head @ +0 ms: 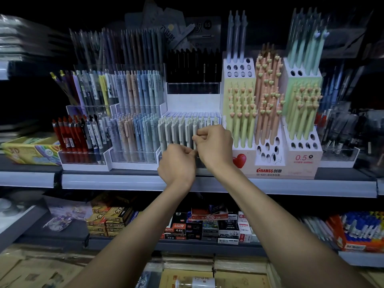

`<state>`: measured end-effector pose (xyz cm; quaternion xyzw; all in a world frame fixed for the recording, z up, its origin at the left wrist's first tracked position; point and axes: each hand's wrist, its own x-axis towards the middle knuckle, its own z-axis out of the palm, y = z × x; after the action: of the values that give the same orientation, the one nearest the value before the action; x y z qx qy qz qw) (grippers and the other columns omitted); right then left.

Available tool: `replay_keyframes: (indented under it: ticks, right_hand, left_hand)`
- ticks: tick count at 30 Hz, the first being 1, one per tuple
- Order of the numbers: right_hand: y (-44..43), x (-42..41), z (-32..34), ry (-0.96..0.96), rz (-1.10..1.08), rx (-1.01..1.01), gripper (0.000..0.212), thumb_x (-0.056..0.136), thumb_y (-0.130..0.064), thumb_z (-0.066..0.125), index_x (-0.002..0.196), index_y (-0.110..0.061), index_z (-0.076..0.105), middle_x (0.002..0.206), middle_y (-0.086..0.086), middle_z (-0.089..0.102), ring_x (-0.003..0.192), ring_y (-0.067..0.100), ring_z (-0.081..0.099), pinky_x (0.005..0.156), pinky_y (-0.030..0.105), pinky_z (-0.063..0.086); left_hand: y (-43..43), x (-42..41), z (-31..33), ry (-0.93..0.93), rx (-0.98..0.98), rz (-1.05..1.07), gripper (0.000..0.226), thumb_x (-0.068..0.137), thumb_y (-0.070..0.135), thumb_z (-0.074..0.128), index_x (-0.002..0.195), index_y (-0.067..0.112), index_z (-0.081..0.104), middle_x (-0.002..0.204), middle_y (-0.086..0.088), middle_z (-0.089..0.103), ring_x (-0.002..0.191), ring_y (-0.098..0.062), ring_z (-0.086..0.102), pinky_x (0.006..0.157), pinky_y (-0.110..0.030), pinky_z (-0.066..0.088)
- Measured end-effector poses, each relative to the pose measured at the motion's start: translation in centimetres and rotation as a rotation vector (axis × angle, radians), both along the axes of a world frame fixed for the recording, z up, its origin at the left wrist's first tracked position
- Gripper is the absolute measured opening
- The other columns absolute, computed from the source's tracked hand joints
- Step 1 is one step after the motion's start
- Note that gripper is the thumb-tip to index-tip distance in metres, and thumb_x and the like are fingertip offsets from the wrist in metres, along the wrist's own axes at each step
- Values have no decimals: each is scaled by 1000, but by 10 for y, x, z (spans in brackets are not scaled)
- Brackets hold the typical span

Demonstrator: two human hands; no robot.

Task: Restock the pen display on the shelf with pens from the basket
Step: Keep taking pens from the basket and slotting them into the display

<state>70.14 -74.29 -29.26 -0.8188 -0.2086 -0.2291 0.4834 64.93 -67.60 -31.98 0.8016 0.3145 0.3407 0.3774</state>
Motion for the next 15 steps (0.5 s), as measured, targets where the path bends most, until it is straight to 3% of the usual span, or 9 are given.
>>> replay_keyframes:
  ticks: [3, 4, 6, 10, 12, 15]
  right_hand:
    - [-1, -6, -3, 31, -6, 0, 32, 87, -8, 70, 60, -3, 52, 62, 8, 66, 67, 27, 64, 68, 34, 56]
    - [0, -8, -6, 51, 0, 6, 30, 86, -7, 68, 58, -14, 62, 64, 10, 67, 69, 29, 65, 70, 33, 56]
    - [0, -15, -10, 82, 9, 27, 9, 84, -6, 67, 83, 2, 73, 79, 17, 73, 88, 33, 71, 78, 41, 60]
    - [-5, -31, -17, 146, 12, 69, 21, 85, 0, 62, 103, 8, 67, 97, 23, 73, 104, 35, 69, 86, 51, 60]
    - [-11, -41, -22, 163, 24, 84, 21, 86, 2, 61, 105, 10, 67, 98, 20, 74, 101, 32, 71, 90, 47, 60]
    - [-22, -58, -31, 188, 40, 67, 25, 89, 1, 63, 112, 1, 73, 107, 11, 77, 105, 21, 71, 95, 29, 55]
  left_hand:
    - [1, -2, -1, 9, 40, 15, 34, 87, 23, 65, 54, 18, 57, 60, -6, 60, 68, -35, 60, 60, -31, 38]
    - [1, -3, -2, 16, 60, 13, 30, 89, 25, 65, 60, 18, 65, 63, -3, 63, 69, -32, 63, 61, -31, 40]
    - [2, -5, -3, 29, 122, 3, 25, 92, 30, 65, 71, 20, 74, 71, 0, 70, 73, -30, 67, 62, -31, 41]
    - [11, -12, -8, 34, 91, -127, 24, 93, 31, 66, 73, 22, 76, 72, 4, 73, 75, -23, 68, 61, -31, 46]
    - [20, -20, -16, 47, 11, -224, 24, 92, 35, 70, 73, 23, 76, 74, 8, 75, 80, -19, 71, 69, -35, 55]
    - [31, -39, -28, 29, -116, -333, 19, 92, 25, 71, 77, 15, 78, 79, 1, 77, 84, -19, 71, 86, -42, 59]
